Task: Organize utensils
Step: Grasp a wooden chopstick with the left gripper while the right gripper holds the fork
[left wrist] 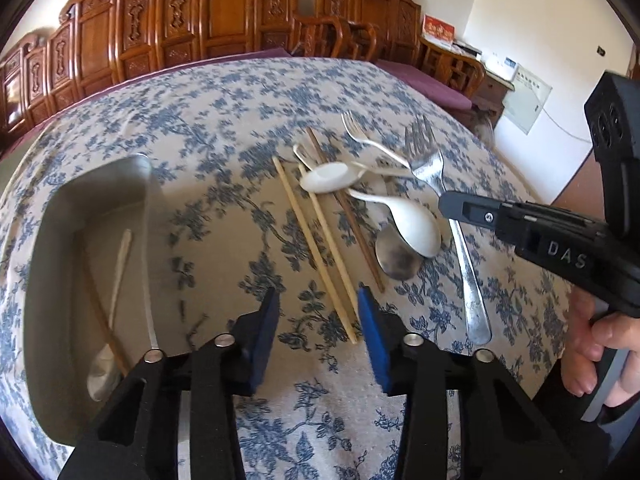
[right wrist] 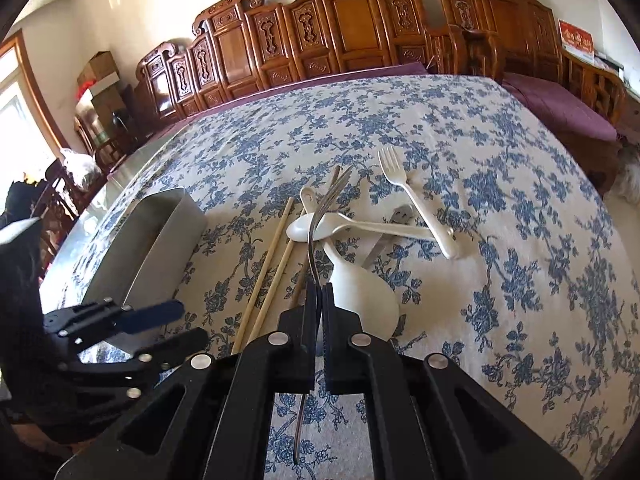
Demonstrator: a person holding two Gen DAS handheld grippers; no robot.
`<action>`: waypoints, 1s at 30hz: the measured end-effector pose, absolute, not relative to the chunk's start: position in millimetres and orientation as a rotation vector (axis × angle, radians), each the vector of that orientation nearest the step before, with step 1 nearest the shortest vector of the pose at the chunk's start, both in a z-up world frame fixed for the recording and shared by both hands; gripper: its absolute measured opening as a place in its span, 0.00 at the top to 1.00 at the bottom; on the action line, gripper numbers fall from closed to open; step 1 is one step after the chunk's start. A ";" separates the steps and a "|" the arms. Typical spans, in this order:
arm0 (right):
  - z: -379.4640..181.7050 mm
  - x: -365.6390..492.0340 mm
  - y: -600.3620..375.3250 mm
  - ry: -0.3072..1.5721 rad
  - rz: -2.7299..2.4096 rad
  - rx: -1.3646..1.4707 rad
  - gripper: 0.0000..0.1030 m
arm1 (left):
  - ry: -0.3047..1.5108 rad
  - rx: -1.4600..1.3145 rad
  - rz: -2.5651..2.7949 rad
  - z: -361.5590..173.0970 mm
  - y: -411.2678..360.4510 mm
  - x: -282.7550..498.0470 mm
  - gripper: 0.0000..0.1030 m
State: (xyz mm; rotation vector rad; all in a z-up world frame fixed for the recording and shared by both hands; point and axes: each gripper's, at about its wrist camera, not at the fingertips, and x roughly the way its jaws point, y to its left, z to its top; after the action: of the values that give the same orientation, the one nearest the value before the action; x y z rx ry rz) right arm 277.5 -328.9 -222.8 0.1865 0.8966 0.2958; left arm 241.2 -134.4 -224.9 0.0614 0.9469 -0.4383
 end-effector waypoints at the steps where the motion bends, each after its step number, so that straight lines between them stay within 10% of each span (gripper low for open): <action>1: -224.7 277.9 -329.8 0.901 0.297 0.192 0.97 | 0.956 0.062 -0.438 -228.3 -136.9 242.0 0.67; 30: -232.8 279.0 -316.4 0.917 0.306 0.160 0.96 | 1.000 0.095 -0.365 -247.5 -139.2 251.1 0.96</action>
State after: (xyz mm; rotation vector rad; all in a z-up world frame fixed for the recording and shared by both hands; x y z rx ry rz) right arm 279.0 -316.4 -232.8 0.1602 0.9167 0.3064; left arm 251.0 -139.2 -247.5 0.0954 1.0000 -0.3653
